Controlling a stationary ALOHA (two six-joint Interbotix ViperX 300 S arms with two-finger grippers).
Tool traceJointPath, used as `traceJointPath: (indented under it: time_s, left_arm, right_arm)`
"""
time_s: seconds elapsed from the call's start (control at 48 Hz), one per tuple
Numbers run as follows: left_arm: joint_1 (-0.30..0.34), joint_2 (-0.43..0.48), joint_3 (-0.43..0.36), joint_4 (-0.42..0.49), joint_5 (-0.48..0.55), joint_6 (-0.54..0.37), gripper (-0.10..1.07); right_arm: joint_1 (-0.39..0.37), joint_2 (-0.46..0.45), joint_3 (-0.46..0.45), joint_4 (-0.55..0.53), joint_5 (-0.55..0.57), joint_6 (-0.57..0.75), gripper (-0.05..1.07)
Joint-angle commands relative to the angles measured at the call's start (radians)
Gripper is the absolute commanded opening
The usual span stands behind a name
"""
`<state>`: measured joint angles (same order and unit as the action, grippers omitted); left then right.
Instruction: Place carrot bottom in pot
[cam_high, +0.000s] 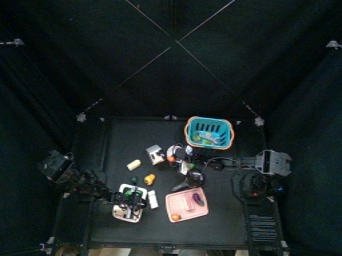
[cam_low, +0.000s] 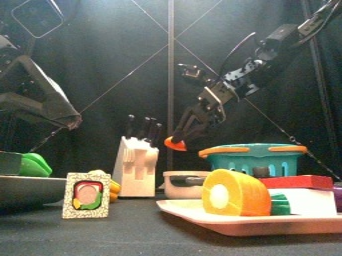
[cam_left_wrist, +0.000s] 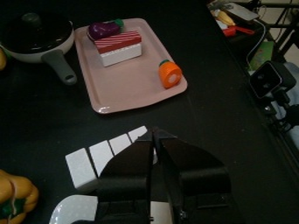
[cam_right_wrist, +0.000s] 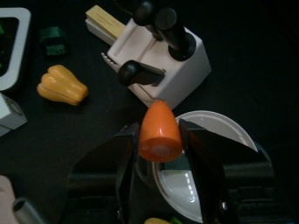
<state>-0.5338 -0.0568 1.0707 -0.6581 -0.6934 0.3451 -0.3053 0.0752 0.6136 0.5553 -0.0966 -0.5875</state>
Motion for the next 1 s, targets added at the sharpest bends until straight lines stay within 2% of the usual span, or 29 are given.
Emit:
traceJointPath:
  time_s: [0.0, 0.25, 0.396, 0.729, 0.979]
  left_arm:
    - [0.005, -0.003, -0.017, 0.002, -0.017, 0.0, 0.5]
    - [0.005, -0.003, -0.011, 0.0, -0.017, 0.0, 0.5]
    - [0.006, -0.003, -0.014, 0.0, -0.02, 0.0, 0.5]
    - [0.014, -0.003, -0.012, 0.0, -0.02, 0.0, 0.5]
    - [0.014, -0.003, -0.011, 0.0, -0.02, 0.0, 0.5]
  right_arm:
    - [-0.034, -0.003, -0.026, 0.0, -0.011, -0.002, 0.67]
    - [-0.094, 0.029, -0.029, 0.002, -0.017, 0.002, 0.67]
    - [-0.095, 0.054, -0.037, 0.002, -0.017, 0.002, 0.7]
    - [-0.097, 0.069, -0.035, 0.002, -0.015, 0.002, 0.88]
    - [-0.089, 0.064, -0.037, 0.0, -0.017, -0.002, 0.9]
